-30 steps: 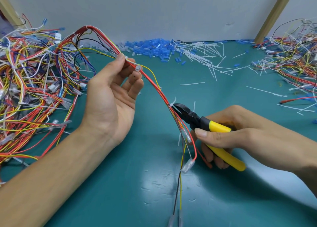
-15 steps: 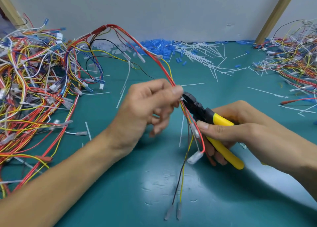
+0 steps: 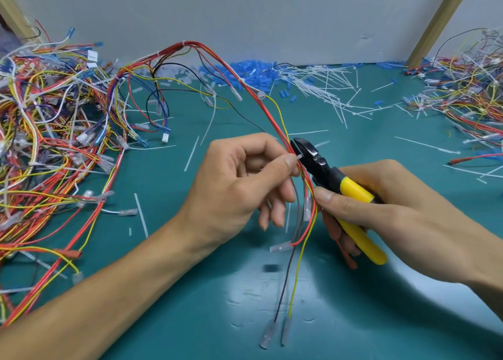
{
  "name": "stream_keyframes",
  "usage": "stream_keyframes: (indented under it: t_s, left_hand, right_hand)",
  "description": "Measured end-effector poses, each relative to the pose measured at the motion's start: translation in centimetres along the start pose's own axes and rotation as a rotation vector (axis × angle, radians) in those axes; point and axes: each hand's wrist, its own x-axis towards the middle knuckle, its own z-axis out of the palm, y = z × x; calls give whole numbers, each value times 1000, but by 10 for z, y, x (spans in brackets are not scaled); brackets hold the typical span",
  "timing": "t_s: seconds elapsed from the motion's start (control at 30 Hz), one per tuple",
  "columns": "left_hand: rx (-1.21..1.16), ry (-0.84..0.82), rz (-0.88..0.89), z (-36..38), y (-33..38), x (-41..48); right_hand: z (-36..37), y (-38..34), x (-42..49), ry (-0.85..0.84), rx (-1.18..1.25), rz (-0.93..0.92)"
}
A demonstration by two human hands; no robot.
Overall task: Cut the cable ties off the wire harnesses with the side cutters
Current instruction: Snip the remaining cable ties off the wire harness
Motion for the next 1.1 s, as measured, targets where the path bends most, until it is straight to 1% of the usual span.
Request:
stream_keyframes:
  t_s: [0.03, 0.07, 0.1, 0.17, 0.3, 0.43, 0.57, 0.67, 0.8, 0.97, 1.1]
  left_hand:
    - [-10, -4, -10, 0, -1, 0]
    - [-20, -7, -24, 1, -2, 0]
    - [-29, -7, -38, 1, -2, 0]
    - [-37, 0, -58, 2, -3, 1]
    - [-59, 40, -22, -1, -2, 2]
    - [-129, 58, -15, -6, -1, 5]
    - [-134, 126, 68, -2, -4, 7]
    - [-123, 157, 113, 0, -6, 6]
    - [-181, 184, 118, -5, -4, 7]
    - [-190, 151, 110, -4, -3, 8]
    - [-181, 161, 108, -2, -5, 7]
  right_hand:
    - [3, 3, -5, 13, -52, -39]
    - [7, 19, 0, 74, -71, -58]
    - [4, 23, -1, 71, -29, -72]
    - [2, 20, 4, 115, -66, -58]
    - [6, 25, -1, 115, -119, -78]
    - [4, 24, 0, 53, -33, -28]
    - [4, 21, -1, 78, -30, -39]
    - [4, 21, -2, 126, -168, -65]
    - [3, 22, -2, 179, -347, -84]
    - [3, 23, -4, 195, -388, -107]
    - [-1, 25, -3, 205, -403, -109]
